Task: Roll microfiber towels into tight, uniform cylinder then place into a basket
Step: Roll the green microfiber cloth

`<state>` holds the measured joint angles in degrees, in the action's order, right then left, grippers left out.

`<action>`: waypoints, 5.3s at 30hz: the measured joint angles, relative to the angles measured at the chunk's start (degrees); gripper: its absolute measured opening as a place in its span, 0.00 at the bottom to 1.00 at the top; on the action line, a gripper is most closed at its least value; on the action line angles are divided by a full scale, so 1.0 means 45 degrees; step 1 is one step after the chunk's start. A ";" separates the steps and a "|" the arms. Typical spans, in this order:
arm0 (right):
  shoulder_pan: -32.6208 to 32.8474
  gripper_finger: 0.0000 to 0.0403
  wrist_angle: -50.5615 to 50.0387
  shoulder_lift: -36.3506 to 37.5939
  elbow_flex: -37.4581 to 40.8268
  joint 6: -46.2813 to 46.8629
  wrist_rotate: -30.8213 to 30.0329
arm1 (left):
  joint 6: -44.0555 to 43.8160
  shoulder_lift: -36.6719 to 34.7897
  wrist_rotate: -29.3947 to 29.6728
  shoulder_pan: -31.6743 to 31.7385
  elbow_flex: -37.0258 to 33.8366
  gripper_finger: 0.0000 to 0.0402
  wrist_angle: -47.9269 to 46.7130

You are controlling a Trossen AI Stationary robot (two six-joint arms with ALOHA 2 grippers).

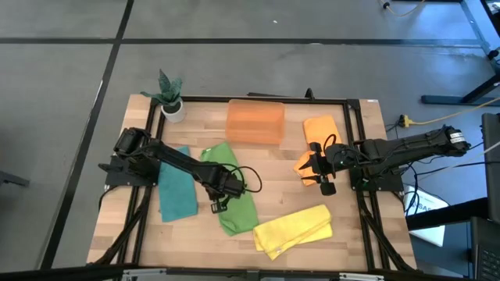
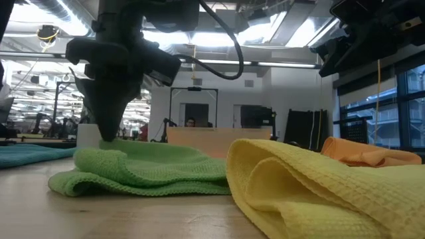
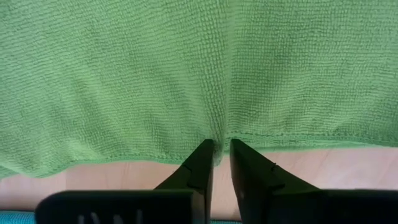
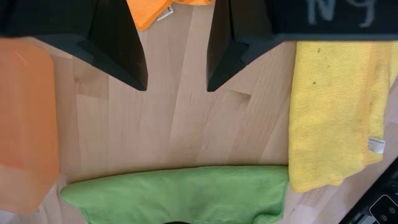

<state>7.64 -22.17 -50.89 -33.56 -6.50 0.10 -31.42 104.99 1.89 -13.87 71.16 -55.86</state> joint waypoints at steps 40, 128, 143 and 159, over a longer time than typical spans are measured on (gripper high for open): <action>0.1192 0.41 0.7373 -0.6531 -0.0377 -0.4588 0.1365 | -0.1703 -0.0145 0.3825 -0.4839 -0.0010 0.12 0.4654; 0.1307 0.41 0.6318 -0.7988 -0.1671 -0.5855 0.1520 | -0.0582 0.0708 0.3866 -0.2919 -0.1593 0.00 0.4337; 0.1158 0.41 0.9515 -1.1542 -0.1979 -0.8089 0.1668 | -0.0662 0.0607 0.3673 -0.2890 -0.1598 0.00 0.4559; 0.1175 0.41 0.9904 -1.3789 -0.3711 -0.8657 0.1753 | -0.0981 0.0588 0.3655 -0.2837 -0.1574 0.00 0.4659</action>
<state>12.93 22.39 -112.95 -50.26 -45.46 7.99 -35.83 107.63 18.34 -26.63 64.07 -34.89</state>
